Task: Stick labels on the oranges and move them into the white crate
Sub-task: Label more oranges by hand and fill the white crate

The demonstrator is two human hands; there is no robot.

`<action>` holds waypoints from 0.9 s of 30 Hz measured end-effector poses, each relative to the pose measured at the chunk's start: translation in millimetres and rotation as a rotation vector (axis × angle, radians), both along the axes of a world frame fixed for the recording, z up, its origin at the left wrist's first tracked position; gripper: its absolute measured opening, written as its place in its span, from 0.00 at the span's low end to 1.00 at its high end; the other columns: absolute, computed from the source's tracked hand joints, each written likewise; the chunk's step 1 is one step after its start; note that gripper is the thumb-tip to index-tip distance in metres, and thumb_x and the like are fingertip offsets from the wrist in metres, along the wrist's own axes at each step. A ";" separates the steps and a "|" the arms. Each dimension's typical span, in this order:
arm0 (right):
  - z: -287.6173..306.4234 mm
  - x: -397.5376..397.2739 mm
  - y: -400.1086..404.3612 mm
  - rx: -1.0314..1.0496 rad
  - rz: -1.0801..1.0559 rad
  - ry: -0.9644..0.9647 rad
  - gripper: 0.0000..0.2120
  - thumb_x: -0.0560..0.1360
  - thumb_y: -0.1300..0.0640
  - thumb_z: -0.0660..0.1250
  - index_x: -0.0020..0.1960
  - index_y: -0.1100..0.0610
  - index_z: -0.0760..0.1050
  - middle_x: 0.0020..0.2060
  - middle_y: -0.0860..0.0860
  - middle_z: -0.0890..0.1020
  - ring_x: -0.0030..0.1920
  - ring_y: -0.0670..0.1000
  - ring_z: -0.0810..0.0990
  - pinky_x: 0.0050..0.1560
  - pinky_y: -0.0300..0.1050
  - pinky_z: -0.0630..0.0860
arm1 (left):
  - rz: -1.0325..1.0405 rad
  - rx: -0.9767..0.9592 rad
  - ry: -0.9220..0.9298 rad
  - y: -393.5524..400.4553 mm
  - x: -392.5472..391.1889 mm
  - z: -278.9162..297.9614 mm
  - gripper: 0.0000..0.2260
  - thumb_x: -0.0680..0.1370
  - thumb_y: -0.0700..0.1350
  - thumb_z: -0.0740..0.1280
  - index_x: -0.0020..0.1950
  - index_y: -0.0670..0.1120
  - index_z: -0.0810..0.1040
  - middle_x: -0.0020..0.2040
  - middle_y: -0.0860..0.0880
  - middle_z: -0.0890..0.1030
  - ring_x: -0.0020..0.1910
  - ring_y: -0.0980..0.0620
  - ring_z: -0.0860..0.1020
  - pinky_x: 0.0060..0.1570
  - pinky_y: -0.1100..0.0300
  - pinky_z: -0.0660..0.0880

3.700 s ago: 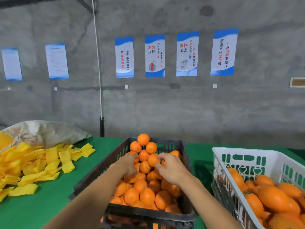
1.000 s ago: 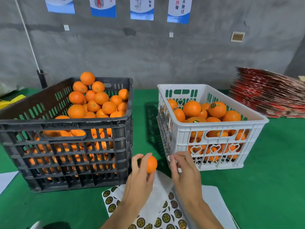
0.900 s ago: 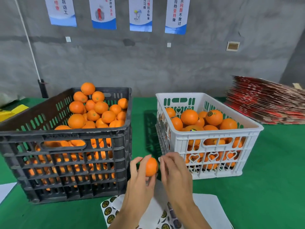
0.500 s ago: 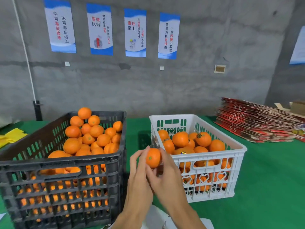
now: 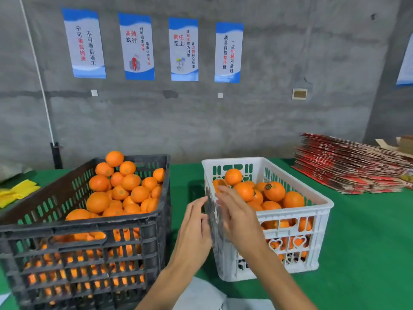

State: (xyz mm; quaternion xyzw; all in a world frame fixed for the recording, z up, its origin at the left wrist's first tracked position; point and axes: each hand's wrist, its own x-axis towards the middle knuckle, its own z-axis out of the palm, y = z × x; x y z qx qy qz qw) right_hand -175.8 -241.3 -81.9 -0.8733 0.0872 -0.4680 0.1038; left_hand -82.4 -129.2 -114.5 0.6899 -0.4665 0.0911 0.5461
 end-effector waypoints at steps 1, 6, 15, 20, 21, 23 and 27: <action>-16.6 -3.6 12.3 -0.087 0.062 -0.004 0.15 0.77 0.68 0.66 0.62 0.62 0.80 0.63 0.55 0.81 0.58 0.54 0.83 0.56 0.47 0.82 | 0.005 0.005 0.022 8.6 -0.7 -10.1 0.26 0.82 0.33 0.59 0.75 0.57 0.65 0.67 0.65 0.68 0.61 0.64 0.75 0.58 0.74 0.70; -94.4 -13.9 61.1 0.052 0.195 0.336 0.16 0.81 0.60 0.61 0.67 0.58 0.77 0.63 0.51 0.80 0.54 0.55 0.83 0.51 0.51 0.81 | -0.018 0.181 0.114 67.6 -4.6 -66.7 0.28 0.81 0.30 0.57 0.77 0.55 0.65 0.68 0.59 0.71 0.65 0.62 0.74 0.63 0.68 0.71; -165.8 -54.9 93.9 0.154 0.175 0.936 0.33 0.84 0.33 0.47 0.83 0.49 0.53 0.83 0.44 0.50 0.82 0.44 0.45 0.81 0.47 0.42 | 0.168 0.443 0.190 147.5 -3.6 -142.0 0.21 0.84 0.39 0.57 0.77 0.49 0.65 0.72 0.52 0.71 0.69 0.57 0.68 0.71 0.60 0.65; -170.2 -96.9 68.7 0.174 0.082 0.999 0.32 0.84 0.34 0.43 0.84 0.47 0.47 0.82 0.41 0.45 0.81 0.42 0.40 0.81 0.47 0.39 | 0.127 0.668 0.078 154.9 -8.2 -159.5 0.22 0.85 0.51 0.59 0.78 0.45 0.66 0.75 0.50 0.67 0.75 0.52 0.62 0.75 0.58 0.56; -171.0 -105.4 61.5 0.191 0.053 1.014 0.32 0.84 0.35 0.42 0.84 0.46 0.46 0.82 0.41 0.45 0.81 0.42 0.40 0.81 0.46 0.38 | 0.135 0.697 0.060 153.8 -9.1 -160.3 0.23 0.85 0.52 0.58 0.78 0.46 0.65 0.76 0.51 0.66 0.76 0.53 0.60 0.76 0.58 0.54; -171.6 -121.0 47.7 0.202 -0.019 1.035 0.30 0.85 0.37 0.41 0.84 0.46 0.46 0.82 0.40 0.45 0.81 0.41 0.39 0.81 0.46 0.37 | 0.152 0.720 0.028 151.3 -10.0 -160.0 0.23 0.86 0.54 0.56 0.79 0.47 0.65 0.77 0.52 0.66 0.77 0.55 0.60 0.77 0.57 0.53; -171.5 -140.6 33.6 0.160 -0.162 1.038 0.27 0.86 0.43 0.42 0.84 0.47 0.48 0.82 0.42 0.45 0.82 0.45 0.41 0.80 0.47 0.36 | 0.148 0.728 0.030 152.0 -10.4 -154.8 0.21 0.86 0.52 0.55 0.79 0.48 0.66 0.77 0.53 0.67 0.76 0.56 0.61 0.77 0.57 0.54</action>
